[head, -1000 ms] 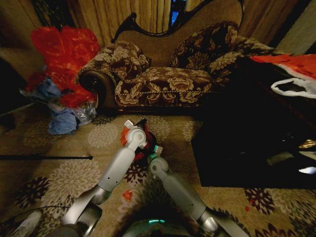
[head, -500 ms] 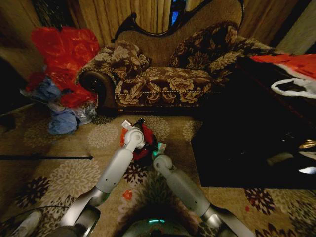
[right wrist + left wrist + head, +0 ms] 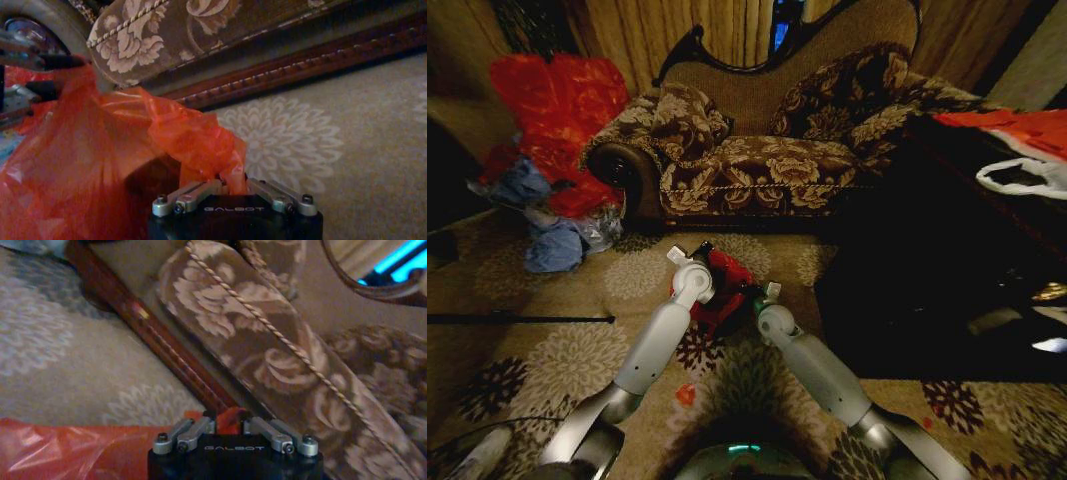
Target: Place a garbage bag over the trash bin.
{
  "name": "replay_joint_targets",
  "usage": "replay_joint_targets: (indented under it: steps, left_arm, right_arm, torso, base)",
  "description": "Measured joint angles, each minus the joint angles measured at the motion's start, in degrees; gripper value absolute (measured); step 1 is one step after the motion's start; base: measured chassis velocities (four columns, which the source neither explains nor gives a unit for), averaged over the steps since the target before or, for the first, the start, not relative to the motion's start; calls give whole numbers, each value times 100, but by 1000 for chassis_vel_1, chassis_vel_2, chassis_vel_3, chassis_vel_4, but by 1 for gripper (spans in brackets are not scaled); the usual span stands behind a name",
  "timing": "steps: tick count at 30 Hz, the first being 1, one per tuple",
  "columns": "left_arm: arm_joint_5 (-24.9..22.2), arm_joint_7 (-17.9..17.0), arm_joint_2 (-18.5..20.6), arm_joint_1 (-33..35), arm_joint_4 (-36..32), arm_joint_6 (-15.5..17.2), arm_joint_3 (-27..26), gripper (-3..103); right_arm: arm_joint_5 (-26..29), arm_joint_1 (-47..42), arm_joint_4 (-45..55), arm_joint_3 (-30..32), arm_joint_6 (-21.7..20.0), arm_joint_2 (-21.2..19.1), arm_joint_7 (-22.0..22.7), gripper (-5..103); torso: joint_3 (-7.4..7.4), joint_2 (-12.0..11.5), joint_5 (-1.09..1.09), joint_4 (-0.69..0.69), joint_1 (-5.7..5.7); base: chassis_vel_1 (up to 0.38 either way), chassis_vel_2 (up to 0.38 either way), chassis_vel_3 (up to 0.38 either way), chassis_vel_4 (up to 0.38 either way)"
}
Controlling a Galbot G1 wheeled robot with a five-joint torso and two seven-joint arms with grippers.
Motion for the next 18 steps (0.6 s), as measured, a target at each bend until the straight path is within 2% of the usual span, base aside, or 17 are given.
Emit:
replay_joint_targets:
  steps: [2,4,5,7,8,9,10,11,13,16,17,18]
  left_arm:
    - [-6,278,90,142,-165,194,-35,30]
    - [5,386,130,213,-243,280,-47,30]
    - [75,495,205,373,-419,406,-53,41]
    - [103,505,239,439,-502,446,-58,41]
    - [160,513,306,575,-668,516,-71,51]
    - [248,521,376,703,-816,578,-79,57]
    - [248,521,376,703,-816,578,-79,57]
    - [362,537,452,812,-946,635,-87,62]
    - [468,570,509,890,-1034,663,-91,62]
    - [784,697,695,1118,-1255,720,-116,79]
    - [784,697,695,1118,-1255,720,-116,79]
    - [824,710,723,1155,-1296,741,-125,84]
  right_arm:
    - [-12,60,-131,11,6,86,-33,0]
    - [-20,97,-216,19,9,133,-67,0]
    - [-62,184,-414,29,23,221,-160,0]
    - [-92,222,-501,33,29,248,-204,0]
    - [-142,277,-640,36,42,291,-262,0]
    - [-170,316,-729,39,52,313,-296,0]
    - [-170,316,-729,39,52,313,-296,0]
    - [-188,344,-781,47,56,317,-319,0]
    - [-195,357,-794,50,57,310,-332,0]
    - [-201,372,-801,50,57,259,-353,0]
    - [-201,372,-801,50,57,259,-353,0]
    - [-206,375,-810,58,57,256,-356,0]
  torso:
    - [0,0,0,0,0]
    - [0,0,1,1,0]
    - [0,0,-1,1,0]
    - [0,0,-1,2,0]
    - [0,0,0,1,0]
    - [0,0,0,1,0]
    - [0,0,0,1,0]
    - [0,0,-1,1,0]
    - [0,0,0,1,0]
    - [0,0,0,1,0]
    - [0,0,0,1,0]
    - [0,0,0,1,0]
  base:
    - [0,0,0,0]
    - [0,0,0,0]
    - [0,0,0,0]
    - [0,0,0,0]
    - [0,0,0,0]
    - [0,0,0,0]
    - [0,0,0,0]
    - [0,0,0,0]
    - [0,0,0,0]
    - [0,0,0,0]
    - [0,0,0,0]
    - [0,0,0,0]
